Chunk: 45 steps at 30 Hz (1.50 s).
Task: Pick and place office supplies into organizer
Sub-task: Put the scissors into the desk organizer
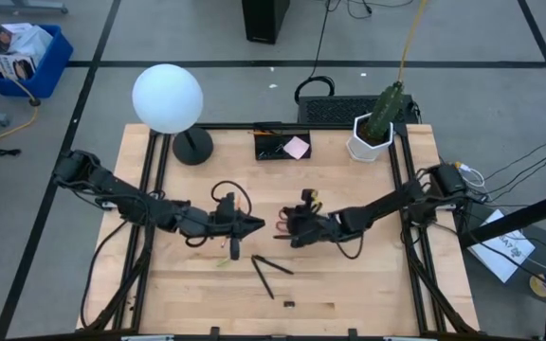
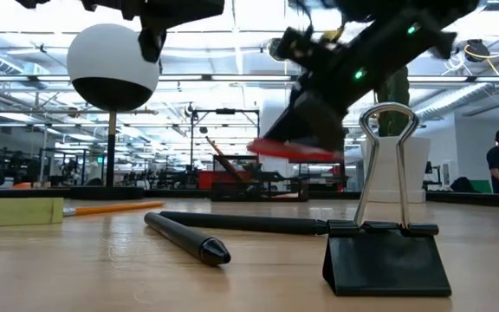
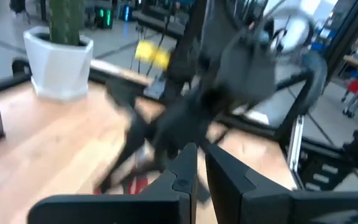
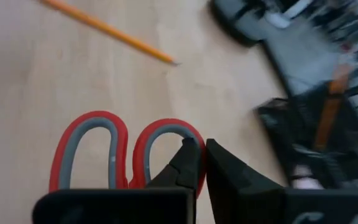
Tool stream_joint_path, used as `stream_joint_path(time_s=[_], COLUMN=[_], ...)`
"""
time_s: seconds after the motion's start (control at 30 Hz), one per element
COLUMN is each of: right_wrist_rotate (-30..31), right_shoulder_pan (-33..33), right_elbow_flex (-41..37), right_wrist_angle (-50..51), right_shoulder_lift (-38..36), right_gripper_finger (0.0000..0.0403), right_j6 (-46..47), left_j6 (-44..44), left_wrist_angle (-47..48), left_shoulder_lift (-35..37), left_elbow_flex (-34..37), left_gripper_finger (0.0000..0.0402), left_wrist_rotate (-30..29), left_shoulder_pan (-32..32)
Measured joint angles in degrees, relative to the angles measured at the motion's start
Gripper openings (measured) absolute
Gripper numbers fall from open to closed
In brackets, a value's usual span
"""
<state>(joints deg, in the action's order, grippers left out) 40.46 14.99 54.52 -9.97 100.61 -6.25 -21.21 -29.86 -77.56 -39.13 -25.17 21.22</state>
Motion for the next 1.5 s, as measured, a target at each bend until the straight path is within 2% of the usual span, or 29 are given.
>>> stream_joint_path(time_s=[0.2,0.37,0.57,0.67,0.8,0.9,1.1,1.27,1.5], right_wrist_rotate=[7.2,7.8,8.7,2.6,-13.4,-22.0,-31.7,-33.1,-33.0], right_shoulder_pan=[2.8,4.2,4.4,4.3,2.9,1.8,1.7,1.5,0.2], right_elbow_flex=[-3.0,-4.5,-4.5,-4.5,-4.5,-4.5,-4.5,-4.5,-4.4], right_wrist_angle=[-3.7,-8.6,-8.3,-5.9,-3.4,-2.3,-0.9,-2.6,-6.6], right_shoulder_lift=[-4.8,-6.8,-7.2,-7.3,-7.4,-6.8,-3.4,0.9,4.9], right_gripper_finger=[0.0003,0.0005,0.0004,0.0003,0.0006,0.0034,0.0103,0.0129,0.0127], right_j6=[-1.5,-3.5,-4.6,-4.3,-0.2,3.1,3.5,2.4,-0.5], left_j6=[-3.6,-12.6,-13.9,-14.7,-16.5,-15.6,-13.8,-13.6,-13.4], left_wrist_angle=[4.9,6.7,8.7,9.9,13.3,12.3,11.5,11.6,11.6], left_shoulder_lift=[0.0,-0.8,-2.1,-2.1,-2.1,-2.1,-2.1,-2.1,-2.1], left_elbow_flex=[0.0,0.0,0.0,0.0,0.0,0.0,0.0,0.0,0.0], left_gripper_finger=[0.0035,0.0039,0.0084,0.0126,0.019,0.0229,0.027,0.0274,0.0258], left_wrist_rotate=[-0.2,-2.9,-3.4,-1.0,-0.5,-0.4,-0.3,-0.3,-0.3], left_shoulder_pan=[1.0,0.2,-1.6,-2.9,-3.9,-4.2,-4.3,-4.3,-4.2])
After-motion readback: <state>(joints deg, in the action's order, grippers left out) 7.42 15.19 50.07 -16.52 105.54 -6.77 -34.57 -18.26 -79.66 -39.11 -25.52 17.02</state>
